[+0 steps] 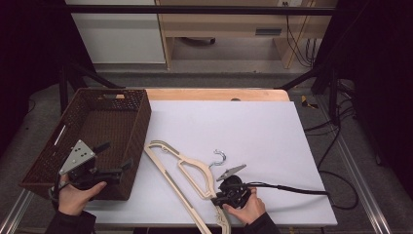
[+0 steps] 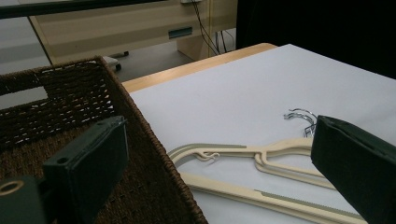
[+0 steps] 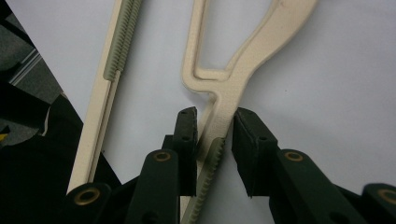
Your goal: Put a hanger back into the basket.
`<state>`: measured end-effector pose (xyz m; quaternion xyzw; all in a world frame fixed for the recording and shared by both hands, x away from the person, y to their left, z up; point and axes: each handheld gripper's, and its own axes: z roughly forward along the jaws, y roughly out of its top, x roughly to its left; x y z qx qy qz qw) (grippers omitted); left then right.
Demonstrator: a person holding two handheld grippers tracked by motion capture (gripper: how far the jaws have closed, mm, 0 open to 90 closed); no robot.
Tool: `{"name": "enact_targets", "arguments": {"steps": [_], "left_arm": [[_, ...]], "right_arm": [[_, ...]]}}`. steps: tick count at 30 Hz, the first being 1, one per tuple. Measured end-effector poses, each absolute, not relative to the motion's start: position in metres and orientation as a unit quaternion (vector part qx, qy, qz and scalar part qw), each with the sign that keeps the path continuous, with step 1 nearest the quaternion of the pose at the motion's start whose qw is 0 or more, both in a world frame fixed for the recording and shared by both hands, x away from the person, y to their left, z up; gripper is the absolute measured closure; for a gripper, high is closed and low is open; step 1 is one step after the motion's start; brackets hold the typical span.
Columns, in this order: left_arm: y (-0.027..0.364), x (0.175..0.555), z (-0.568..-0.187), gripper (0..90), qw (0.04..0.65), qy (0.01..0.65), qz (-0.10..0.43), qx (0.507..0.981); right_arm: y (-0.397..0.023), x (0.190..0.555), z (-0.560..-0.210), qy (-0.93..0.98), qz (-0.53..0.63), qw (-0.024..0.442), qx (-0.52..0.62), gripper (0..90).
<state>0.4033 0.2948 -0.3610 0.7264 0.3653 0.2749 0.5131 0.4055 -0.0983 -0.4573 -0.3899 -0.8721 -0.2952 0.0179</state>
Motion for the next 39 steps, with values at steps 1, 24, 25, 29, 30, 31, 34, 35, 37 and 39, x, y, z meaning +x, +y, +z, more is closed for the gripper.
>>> {"name": "enact_targets", "arguments": {"steps": [1, 24, 25, 29, 30, 31, 34, 35, 37, 39], "left_arm": [[0.2949, 0.4034, -0.3611, 3.5, 0.513, 0.366, 0.275, 0.726], [0.2938, 0.4036, -0.3616, 3.7, 0.511, 0.364, 0.275, 0.728], [0.2938, 0.4034, -0.3614, 3.7, 0.511, 0.364, 0.275, 0.729], [0.2936, 0.4035, -0.3617, 3.8, 0.511, 0.365, 0.273, 0.729], [0.2937, 0.4036, -0.3619, 3.8, 0.511, 0.365, 0.273, 0.729], [0.2938, 0.4036, -0.3619, 3.8, 0.511, 0.365, 0.273, 0.728], [0.2939, 0.4037, -0.3617, 3.8, 0.511, 0.364, 0.275, 0.728], [0.2936, 0.4035, -0.3618, 3.8, 0.511, 0.365, 0.274, 0.728], [0.2931, 0.4038, -0.3623, 3.9, 0.511, 0.365, 0.273, 0.729], [0.2933, 0.4043, -0.3626, 3.9, 0.510, 0.364, 0.274, 0.730]], "right_arm": [[-0.0984, 0.4053, -0.4569, -0.873, -0.296, 0.016, -0.388, 70.8], [-0.0999, 0.4067, -0.4571, -0.868, -0.295, 0.019, -0.400, 72.0], [-0.0997, 0.4066, -0.4567, -0.867, -0.295, 0.018, -0.401, 71.9], [-0.1001, 0.4064, -0.4561, -0.868, -0.294, 0.016, -0.400, 71.7], [-0.1010, 0.4068, -0.4560, -0.869, -0.297, 0.015, -0.395, 72.1], [-0.1010, 0.4065, -0.4554, -0.868, -0.297, 0.016, -0.398, 72.9], [-0.1012, 0.4057, -0.4538, -0.865, -0.299, 0.017, -0.403, 74.9], [-0.1013, 0.4058, -0.4539, -0.865, -0.298, 0.016, -0.404, 75.3], [-0.1012, 0.4060, -0.4539, -0.863, -0.298, 0.014, -0.407, 75.7], [-0.1010, 0.4059, -0.4536, -0.862, -0.296, 0.015, -0.410, 75.7]]}}
